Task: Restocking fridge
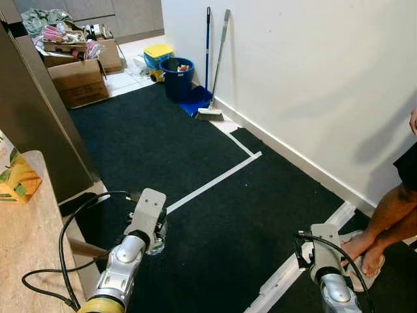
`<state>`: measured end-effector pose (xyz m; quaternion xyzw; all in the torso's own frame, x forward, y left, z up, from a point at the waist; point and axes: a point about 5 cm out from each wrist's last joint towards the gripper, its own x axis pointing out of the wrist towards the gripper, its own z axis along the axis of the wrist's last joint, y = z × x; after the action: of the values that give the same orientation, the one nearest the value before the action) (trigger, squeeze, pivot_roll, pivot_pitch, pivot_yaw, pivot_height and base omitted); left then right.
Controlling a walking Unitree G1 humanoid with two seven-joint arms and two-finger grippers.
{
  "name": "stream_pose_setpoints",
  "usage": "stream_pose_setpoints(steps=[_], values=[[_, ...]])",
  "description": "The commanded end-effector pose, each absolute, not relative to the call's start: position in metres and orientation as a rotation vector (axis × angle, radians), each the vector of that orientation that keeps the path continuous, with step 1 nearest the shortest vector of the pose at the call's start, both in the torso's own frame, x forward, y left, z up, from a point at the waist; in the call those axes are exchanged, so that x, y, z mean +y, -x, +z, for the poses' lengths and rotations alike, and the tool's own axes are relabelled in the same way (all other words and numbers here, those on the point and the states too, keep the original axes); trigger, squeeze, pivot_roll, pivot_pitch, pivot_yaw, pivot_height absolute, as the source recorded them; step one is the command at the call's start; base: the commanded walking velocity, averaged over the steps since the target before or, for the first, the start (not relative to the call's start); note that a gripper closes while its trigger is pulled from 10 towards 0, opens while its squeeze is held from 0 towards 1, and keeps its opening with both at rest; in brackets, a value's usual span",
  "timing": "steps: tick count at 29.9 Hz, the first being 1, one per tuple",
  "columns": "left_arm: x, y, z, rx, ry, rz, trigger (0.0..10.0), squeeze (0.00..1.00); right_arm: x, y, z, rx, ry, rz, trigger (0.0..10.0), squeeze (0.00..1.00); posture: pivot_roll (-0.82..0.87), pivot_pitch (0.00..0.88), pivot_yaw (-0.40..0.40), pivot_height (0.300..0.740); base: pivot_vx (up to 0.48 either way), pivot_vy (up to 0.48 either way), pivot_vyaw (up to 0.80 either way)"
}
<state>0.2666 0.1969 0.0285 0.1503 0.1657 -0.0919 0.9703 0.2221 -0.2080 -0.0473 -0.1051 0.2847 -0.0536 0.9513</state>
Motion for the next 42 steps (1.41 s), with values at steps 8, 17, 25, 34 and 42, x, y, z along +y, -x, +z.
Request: stream_pose_setpoints(steps=[8,17,25,34,42], values=[[0.19,-0.269,0.028,0.325,-0.308,-0.209,10.0,0.0,-0.212,-0.224,-0.046,0.584,0.213,-0.124,10.0,0.0,0.09,0.0,-0.068,0.74,0.0,0.0,0.0],[0.197,-0.262,0.02,0.348,-0.343,-0.206,10.0,0.0,-0.214,-0.215,-0.051,0.597,0.21,-0.134,10.0,0.0,0.08,0.0,-0.06,0.74,0.0,0.0,0.0],[0.215,-0.243,-0.001,0.452,-0.292,-0.121,10.0,0.0,-0.214,-0.206,-0.056,0.616,0.207,-0.137,10.0,0.0,0.06,0.0,-0.056,0.74,0.0,0.0,0.0],[0.206,-0.239,-0.006,0.454,-0.275,-0.164,10.0,0.0,-0.213,-0.204,-0.055,0.591,0.256,-0.1,10.0,0.0,0.05,0.0,-0.063,0.74,0.0,0.0,0.0],[0.203,-0.234,-0.01,0.461,-0.235,-0.152,10.0,0.0,-0.21,-0.207,-0.052,0.556,0.27,-0.068,10.0,0.0,0.04,0.0,-0.07,0.74,0.0,0.0,0.0]])
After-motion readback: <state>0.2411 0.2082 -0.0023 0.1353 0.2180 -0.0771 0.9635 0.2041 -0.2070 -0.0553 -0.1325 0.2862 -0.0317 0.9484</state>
